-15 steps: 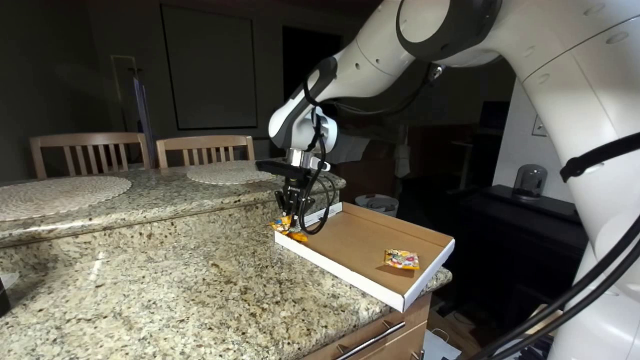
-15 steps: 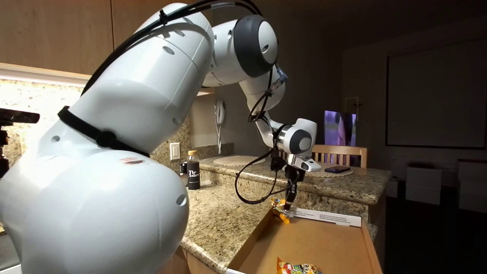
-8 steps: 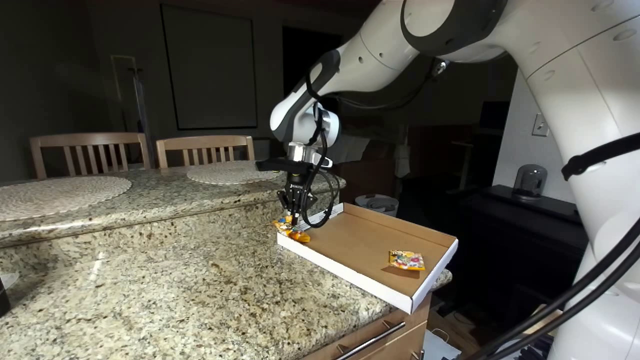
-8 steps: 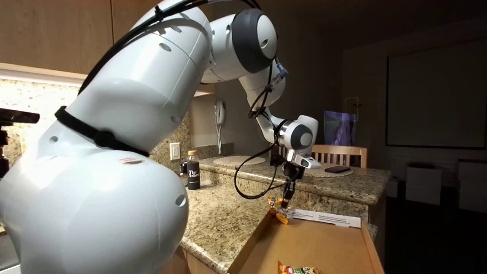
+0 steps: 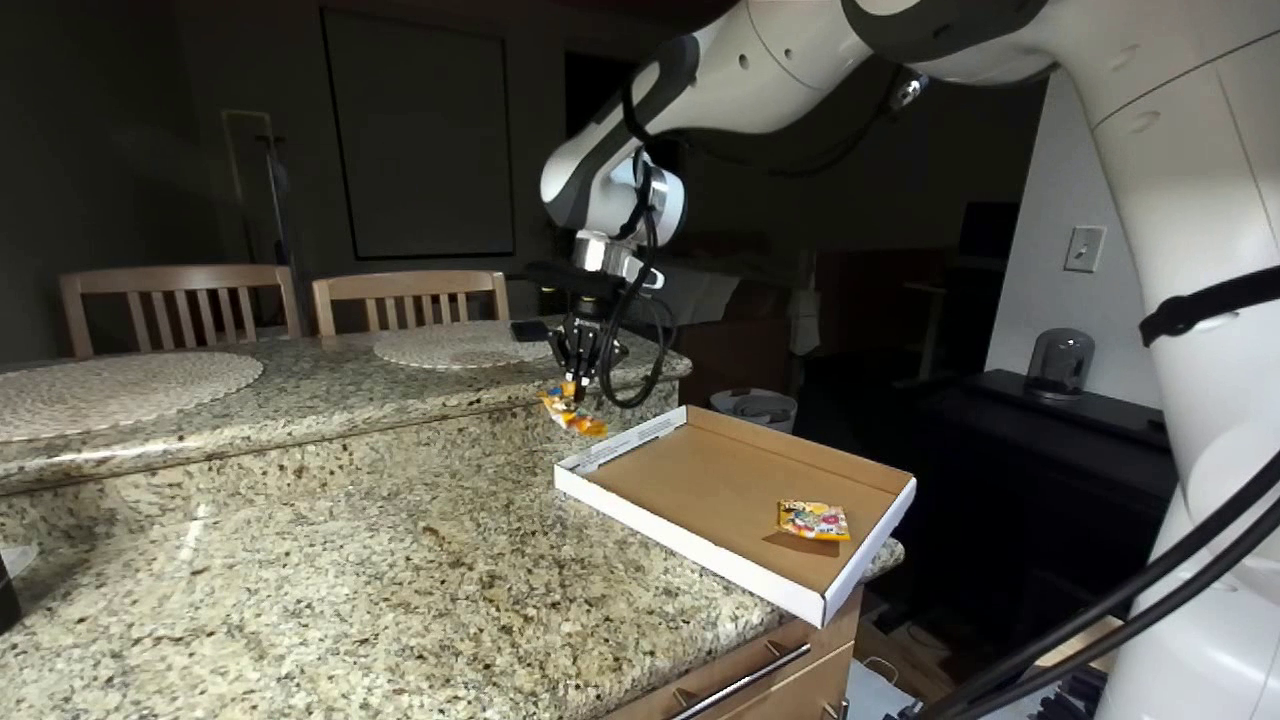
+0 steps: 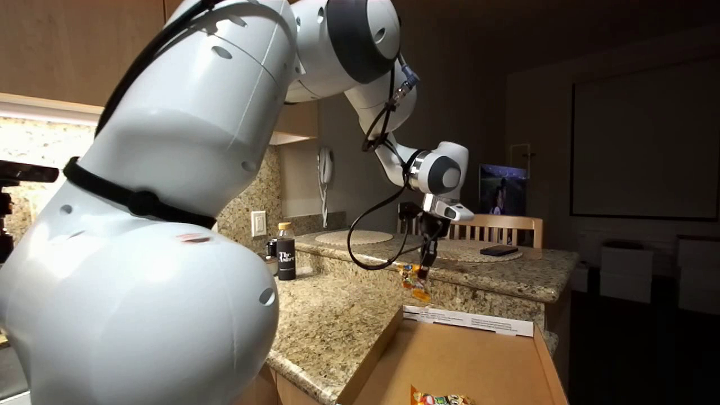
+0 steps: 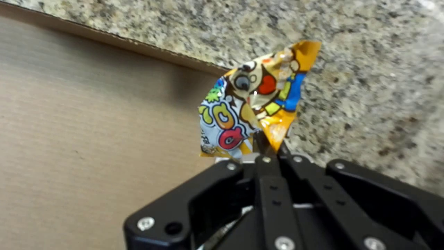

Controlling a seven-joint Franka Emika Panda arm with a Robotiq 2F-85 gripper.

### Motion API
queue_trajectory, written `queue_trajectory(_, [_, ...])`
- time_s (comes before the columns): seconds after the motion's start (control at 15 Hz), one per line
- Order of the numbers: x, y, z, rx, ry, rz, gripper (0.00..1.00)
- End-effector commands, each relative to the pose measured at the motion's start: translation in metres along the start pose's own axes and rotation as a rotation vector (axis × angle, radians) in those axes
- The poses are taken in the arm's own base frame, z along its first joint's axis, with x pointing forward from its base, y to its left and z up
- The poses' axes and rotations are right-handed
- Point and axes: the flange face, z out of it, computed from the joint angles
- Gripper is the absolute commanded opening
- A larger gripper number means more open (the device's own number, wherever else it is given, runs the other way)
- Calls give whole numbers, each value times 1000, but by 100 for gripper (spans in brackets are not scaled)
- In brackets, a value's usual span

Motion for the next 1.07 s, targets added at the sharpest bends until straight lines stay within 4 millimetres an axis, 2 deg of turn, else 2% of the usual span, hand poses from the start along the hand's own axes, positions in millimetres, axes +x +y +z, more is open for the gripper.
queue_trajectory(0.0, [10,-12,-62,170,119,16,3])
queue_trajectory(0.27, [43,-32,-110,361,284,70,4])
queue_trajectory(0.33, [53,-36,-117,409,313,99,29])
queue_trajectory(0.47, [69,-42,-126,485,390,143,31])
queue_trajectory(0.6, [86,-48,-130,575,445,192,44])
queue_trajectory(0.8, [102,-53,-125,665,512,255,63])
queue_trajectory(1.0, [106,-49,-115,679,520,269,82])
